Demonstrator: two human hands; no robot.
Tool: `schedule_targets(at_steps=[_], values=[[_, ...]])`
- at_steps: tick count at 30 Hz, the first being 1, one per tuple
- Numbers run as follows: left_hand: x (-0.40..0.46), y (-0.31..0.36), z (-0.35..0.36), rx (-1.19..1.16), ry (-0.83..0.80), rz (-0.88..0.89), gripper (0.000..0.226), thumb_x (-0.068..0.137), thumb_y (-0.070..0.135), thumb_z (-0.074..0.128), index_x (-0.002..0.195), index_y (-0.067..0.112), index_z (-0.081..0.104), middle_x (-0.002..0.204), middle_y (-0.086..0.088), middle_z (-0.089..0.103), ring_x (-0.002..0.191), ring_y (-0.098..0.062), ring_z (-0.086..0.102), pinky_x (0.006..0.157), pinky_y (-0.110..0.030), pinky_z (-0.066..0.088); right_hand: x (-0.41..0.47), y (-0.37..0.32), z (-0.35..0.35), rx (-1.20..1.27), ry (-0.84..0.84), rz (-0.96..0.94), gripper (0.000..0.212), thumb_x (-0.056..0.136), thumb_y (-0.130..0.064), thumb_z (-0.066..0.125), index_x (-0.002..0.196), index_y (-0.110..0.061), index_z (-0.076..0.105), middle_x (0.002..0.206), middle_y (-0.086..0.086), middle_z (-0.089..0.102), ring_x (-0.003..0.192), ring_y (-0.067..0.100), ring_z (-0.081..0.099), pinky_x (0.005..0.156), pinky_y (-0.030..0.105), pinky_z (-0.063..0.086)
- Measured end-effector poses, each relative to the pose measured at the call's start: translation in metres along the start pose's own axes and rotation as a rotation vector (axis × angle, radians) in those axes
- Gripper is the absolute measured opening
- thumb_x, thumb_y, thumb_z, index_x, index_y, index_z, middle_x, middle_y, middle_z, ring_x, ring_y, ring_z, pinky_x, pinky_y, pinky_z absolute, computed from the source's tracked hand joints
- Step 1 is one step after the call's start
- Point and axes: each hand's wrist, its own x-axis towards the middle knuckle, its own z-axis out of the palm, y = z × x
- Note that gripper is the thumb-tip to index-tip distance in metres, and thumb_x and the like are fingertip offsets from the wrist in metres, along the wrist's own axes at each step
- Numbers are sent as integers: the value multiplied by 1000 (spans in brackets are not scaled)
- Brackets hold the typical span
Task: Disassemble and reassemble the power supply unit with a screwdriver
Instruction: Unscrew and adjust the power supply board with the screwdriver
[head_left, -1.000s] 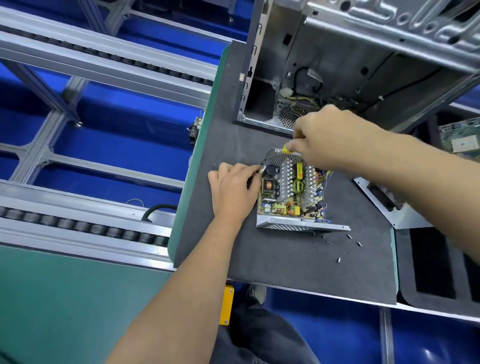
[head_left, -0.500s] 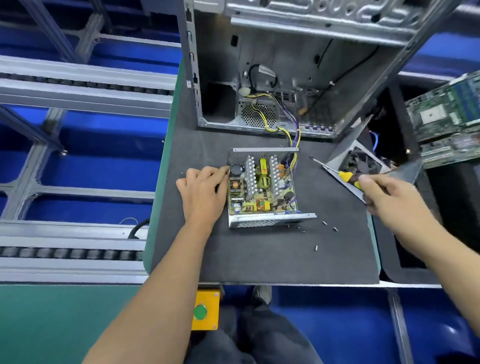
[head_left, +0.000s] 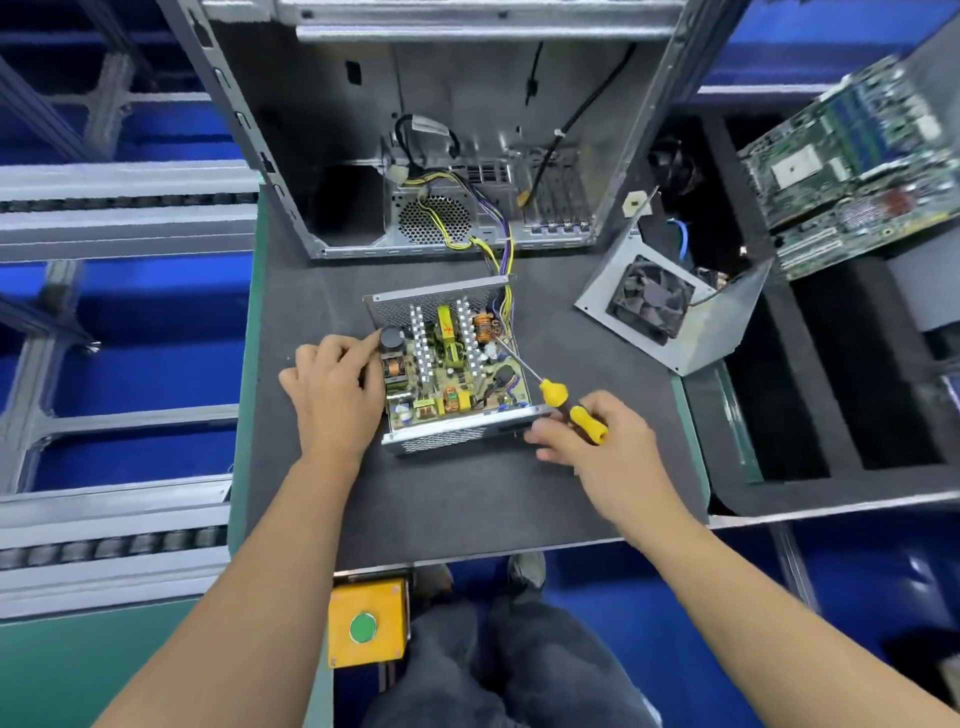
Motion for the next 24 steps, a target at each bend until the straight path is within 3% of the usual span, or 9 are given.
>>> schedule_targets(at_steps=[3, 6, 9, 11, 14, 17, 20, 22, 24], values=[[6, -1, 0, -15, -67, -29, 22, 94, 6, 62, 111, 12, 75, 99, -10, 66, 88, -37, 52, 72, -43, 29, 8, 0, 16, -19, 0, -26, 38, 81, -12, 79, 62, -29, 51, 70, -1, 72, 81, 22, 75, 86, 55, 55], [23, -4, -2, -168, -174, -144, 29, 99, 7, 54, 122, 12, 70, 108, -12, 68, 100, -34, 58, 84, -36, 36, 17, -7, 30, -23, 10, -40, 41, 81, -10, 78, 60, -31, 50, 79, 10, 73, 81, 24, 75, 84, 55, 56], [33, -5, -14, -332, -186, -258, 30, 101, 13, 52, 128, 12, 67, 118, -8, 71, 106, -16, 61, 92, -4, 35, 35, -20, 31, 20, -25, -53, 40, 80, -6, 79, 63, -26, 48, 79, 12, 71, 80, 26, 75, 81, 57, 57], [32, -6, -22, -384, -214, -315, 31, 102, 19, 50, 130, 16, 66, 120, -3, 71, 106, -12, 65, 98, -9, 40, 44, -27, 24, 77, -118, -33, 30, 79, -5, 80, 73, -14, 51, 85, 16, 72, 81, 27, 75, 84, 53, 58], [22, -4, -35, -521, -160, -408, 30, 102, 23, 49, 127, 18, 65, 108, 2, 73, 94, -6, 70, 91, -15, 49, 48, -20, -1, 50, -84, -41, 34, 77, -25, 84, 75, -13, 52, 80, 9, 70, 74, 20, 75, 71, 36, 60], [4, 1, -47, -583, -22, -443, 29, 104, 25, 46, 121, 16, 68, 101, 3, 72, 89, -9, 69, 87, -21, 52, 39, 3, -36, -245, 129, -55, 50, 77, -63, 67, 63, -25, 37, 54, -12, 49, 50, 6, 56, 51, 26, 41], [-13, 18, -59, -540, 100, -339, 30, 103, 30, 45, 115, 17, 70, 98, 12, 69, 92, -13, 66, 81, -16, 48, 29, 32, -67, -466, 258, -122, 50, 91, -61, 49, 61, -26, 29, 53, -7, 38, 54, 11, 36, 51, 32, 31], [-19, 32, -67, -415, 150, -89, 25, 101, 28, 52, 115, 15, 69, 95, 21, 61, 89, -12, 57, 83, -20, 43, 27, 48, -80, -552, 276, -190, 49, 96, -55, 39, 63, -20, 29, 59, -5, 38, 59, 14, 37, 53, 34, 30], [-18, 50, -67, -252, 89, 231, 26, 98, 33, 58, 116, 16, 67, 98, 13, 63, 90, -17, 55, 85, -30, 40, 27, 60, -90, -644, 264, -255, 47, 97, -53, 34, 66, -18, 35, 67, 0, 42, 65, 23, 40, 56, 37, 29]])
